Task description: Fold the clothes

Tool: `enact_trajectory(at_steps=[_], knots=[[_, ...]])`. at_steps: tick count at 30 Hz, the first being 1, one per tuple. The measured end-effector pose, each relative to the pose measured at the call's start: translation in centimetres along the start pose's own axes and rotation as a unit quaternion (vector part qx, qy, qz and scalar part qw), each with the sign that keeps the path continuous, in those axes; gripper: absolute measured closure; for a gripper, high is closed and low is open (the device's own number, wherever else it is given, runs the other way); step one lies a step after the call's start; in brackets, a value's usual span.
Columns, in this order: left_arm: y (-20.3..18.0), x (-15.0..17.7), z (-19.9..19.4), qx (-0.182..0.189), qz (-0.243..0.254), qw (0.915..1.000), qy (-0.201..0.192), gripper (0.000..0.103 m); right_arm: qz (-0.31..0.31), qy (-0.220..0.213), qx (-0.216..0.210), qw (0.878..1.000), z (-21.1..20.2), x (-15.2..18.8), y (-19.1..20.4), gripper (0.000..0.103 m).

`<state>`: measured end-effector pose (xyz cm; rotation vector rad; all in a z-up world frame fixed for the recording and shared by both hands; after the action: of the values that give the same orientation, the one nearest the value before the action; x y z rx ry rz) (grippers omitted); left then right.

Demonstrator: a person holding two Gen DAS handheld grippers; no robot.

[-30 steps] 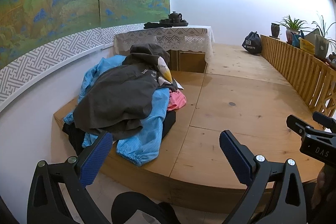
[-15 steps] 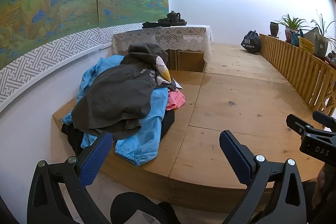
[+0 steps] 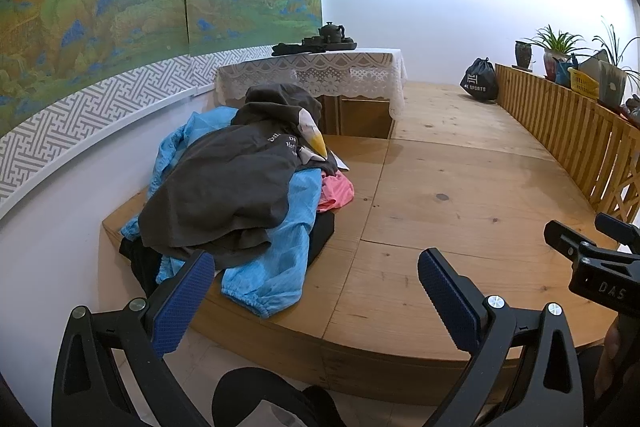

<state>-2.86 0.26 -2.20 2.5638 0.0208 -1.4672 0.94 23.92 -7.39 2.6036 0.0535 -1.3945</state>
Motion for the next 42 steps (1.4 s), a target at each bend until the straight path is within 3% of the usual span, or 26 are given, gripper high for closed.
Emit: enact_trajectory(at_steps=[42], knots=[[0.5,-0.6,1.2,0.005,-0.003,1.0,0.004,0.0,-0.012,0.015,-0.001,1.0,1.1,0.4,0.1,0.0]])
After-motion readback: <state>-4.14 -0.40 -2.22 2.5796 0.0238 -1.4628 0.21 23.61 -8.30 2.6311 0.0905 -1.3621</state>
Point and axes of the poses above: each gripper's, at about its wrist camera, not at the fingertips, and z roughly the way its jaws point, y to its left, x to its underside, the point moved 3 cm from there along z, roughly the way its jaws point, and after that the axes turned 8 degrees about -x, right-handed, at the moved point
